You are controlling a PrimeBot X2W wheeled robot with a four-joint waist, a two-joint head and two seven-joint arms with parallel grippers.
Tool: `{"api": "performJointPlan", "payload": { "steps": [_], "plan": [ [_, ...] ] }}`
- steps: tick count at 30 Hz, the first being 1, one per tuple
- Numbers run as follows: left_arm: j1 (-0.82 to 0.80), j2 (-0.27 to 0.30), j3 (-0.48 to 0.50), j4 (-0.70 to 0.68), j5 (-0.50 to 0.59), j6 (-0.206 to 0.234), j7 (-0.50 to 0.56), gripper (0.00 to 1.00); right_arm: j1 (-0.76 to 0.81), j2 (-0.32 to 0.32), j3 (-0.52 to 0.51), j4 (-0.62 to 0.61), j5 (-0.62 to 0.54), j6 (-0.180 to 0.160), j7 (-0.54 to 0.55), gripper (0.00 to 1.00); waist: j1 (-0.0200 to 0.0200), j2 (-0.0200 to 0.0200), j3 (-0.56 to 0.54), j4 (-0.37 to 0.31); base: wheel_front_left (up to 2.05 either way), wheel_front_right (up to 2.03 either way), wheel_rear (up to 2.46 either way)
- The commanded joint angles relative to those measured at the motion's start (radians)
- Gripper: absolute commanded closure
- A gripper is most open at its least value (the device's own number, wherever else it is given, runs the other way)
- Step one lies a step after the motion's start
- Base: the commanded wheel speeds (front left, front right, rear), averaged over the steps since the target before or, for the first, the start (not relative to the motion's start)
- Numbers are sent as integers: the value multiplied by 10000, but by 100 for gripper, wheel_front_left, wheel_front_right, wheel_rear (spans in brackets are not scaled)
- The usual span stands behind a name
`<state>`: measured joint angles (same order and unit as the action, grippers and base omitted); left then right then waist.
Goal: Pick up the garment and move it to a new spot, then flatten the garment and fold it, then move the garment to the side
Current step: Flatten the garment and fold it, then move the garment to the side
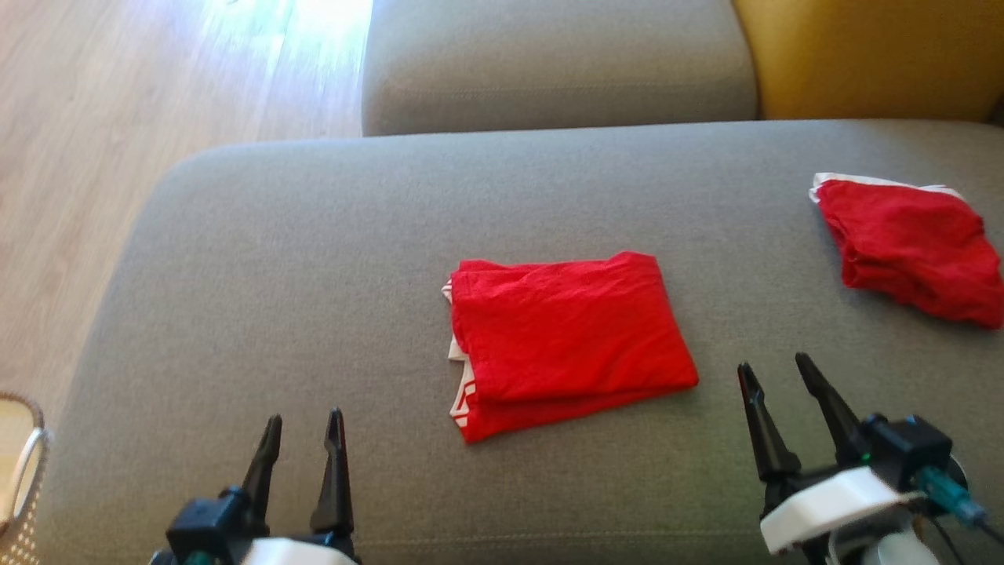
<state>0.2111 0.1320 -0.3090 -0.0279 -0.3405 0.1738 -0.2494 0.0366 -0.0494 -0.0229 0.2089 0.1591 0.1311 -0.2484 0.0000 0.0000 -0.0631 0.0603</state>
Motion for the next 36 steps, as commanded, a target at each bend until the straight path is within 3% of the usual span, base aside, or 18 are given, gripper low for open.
{"api": "performJointPlan", "payload": {
  "steps": [1,20,36],
  "plan": [
    [-185,-75,446,-146,216,-138,-124,0,-76,-12,270,-525,-42,-4,-130,0,0,0,-169,-134,0,0,0],
    [146,-628,1451,922,1493,-1009,-124,0,838,-9,385,-804,265,-4,-133,0,0,0,-510,-281,0,0,0],
    [185,-796,1455,1062,1824,-1220,-124,0,705,-9,262,-649,286,-4,-133,0,0,0,-508,-113,0,0,0]
  ]
}}
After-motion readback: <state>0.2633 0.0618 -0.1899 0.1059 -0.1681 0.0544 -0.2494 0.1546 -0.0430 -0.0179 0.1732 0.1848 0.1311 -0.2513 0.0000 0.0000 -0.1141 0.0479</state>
